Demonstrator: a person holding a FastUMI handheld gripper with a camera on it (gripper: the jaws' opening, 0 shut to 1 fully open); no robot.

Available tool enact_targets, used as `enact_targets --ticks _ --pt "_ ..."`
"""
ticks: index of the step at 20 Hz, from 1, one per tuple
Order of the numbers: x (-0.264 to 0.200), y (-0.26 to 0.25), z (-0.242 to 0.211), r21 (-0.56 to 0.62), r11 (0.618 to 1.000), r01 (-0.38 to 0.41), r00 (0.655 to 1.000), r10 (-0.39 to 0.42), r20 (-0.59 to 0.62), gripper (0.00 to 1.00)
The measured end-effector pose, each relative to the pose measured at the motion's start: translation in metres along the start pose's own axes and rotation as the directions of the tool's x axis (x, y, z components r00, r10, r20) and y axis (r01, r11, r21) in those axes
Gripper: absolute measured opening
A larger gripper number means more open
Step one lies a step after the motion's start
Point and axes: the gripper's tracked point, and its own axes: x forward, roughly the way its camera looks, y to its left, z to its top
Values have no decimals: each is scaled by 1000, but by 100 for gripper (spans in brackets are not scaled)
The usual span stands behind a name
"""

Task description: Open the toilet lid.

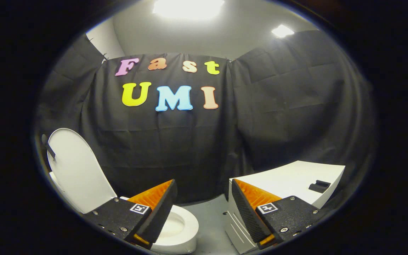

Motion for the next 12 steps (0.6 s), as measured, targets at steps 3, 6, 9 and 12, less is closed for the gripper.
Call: enact_targets --ticks 3,6,9,12 --pt "-1 6 -8 -73 997 -12 1000 10 -23 95" --pt "-1 16 -11 -99 994 -46 998 43 -37 95" --pt "-2 20 -12 -83 995 -54 998 51 -36 95" --pt "1 21 -21 -78 996 -51 997 46 -59 95"
